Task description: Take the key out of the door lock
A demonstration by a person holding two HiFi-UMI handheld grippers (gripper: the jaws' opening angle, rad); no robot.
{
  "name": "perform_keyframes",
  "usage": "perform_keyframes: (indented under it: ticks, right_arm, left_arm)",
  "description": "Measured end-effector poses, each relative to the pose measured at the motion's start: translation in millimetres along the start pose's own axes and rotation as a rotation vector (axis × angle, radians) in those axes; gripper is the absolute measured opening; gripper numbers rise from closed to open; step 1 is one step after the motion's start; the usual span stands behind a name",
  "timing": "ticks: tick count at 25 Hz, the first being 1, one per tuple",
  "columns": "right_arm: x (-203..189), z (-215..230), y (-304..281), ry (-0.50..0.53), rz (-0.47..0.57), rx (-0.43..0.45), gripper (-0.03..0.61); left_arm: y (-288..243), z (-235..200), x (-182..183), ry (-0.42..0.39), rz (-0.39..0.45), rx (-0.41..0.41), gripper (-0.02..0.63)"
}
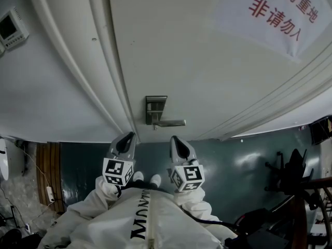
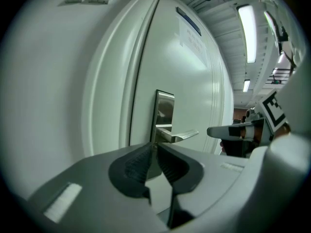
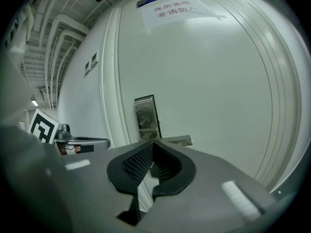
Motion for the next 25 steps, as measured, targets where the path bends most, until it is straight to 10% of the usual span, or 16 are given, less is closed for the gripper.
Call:
perform_keyframes:
  ticks: [6, 25]
  right_arm:
    - [-1, 2, 0, -0.006, -0.007, -0.002, 0.000]
    - [8, 33, 22, -0.011, 0.010, -0.108, 0.000]
  left_arm:
    - [-8, 4, -11, 0.060, -0.043, -0.042, 0.114]
    - [-69, 20, -61, 0.865, -0.183, -0.388, 0.225]
Point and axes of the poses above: the fingertips, and each gripper's own axes: y backward along the fingers, z to its right, x out of its top, the point moved 2 cm from there along y, backward along the fingers, and after that the axes turned 2 degrees about -z, right-handed, at the moved point
